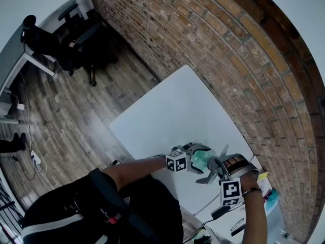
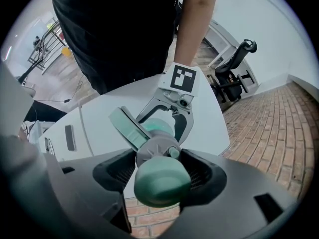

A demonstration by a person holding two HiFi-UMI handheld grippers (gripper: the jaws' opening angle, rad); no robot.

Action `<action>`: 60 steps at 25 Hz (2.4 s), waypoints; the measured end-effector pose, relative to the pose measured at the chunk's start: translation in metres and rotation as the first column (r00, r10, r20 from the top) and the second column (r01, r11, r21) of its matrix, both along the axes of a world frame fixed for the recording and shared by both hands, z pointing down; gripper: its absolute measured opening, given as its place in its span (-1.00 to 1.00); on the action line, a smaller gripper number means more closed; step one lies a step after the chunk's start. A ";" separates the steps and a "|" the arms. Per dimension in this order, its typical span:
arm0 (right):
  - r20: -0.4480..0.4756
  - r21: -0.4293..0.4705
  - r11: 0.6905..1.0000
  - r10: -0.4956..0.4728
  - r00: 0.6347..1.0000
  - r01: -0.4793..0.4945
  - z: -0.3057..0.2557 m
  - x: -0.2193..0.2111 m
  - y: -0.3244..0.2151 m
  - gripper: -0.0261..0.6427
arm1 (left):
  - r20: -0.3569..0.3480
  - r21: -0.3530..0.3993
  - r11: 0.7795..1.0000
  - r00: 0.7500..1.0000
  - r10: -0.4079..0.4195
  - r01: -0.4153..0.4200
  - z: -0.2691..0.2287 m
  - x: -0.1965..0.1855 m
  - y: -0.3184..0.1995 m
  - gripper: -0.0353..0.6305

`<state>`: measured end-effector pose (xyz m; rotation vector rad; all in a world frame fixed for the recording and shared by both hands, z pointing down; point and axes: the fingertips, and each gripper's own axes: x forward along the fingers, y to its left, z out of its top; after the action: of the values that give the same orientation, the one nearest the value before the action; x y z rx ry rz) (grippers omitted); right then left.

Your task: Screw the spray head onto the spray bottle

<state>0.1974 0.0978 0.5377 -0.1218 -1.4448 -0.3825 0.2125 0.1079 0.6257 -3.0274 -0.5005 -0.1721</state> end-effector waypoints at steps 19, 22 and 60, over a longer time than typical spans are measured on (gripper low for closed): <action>0.062 0.008 0.994 0.106 0.992 -0.106 0.000 -0.004 -0.003 -0.09 | 0.151 0.027 0.999 0.988 -0.035 0.032 0.056 -0.005 -0.006 0.73; 0.115 -0.018 0.980 0.197 0.974 -0.196 0.002 -0.004 -0.001 -0.09 | 0.148 0.021 0.999 0.988 -0.038 0.035 0.056 -0.006 -0.006 0.73; 0.390 -0.260 0.511 0.832 0.395 -0.819 0.001 -0.005 -0.015 -0.08 | 0.102 -0.035 0.999 0.995 -0.011 0.015 0.056 -0.010 -0.004 0.71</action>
<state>0.1927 0.0824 0.5386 0.7392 -1.7953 0.5034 0.2028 0.1042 0.6817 -3.0694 -0.4963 -0.3231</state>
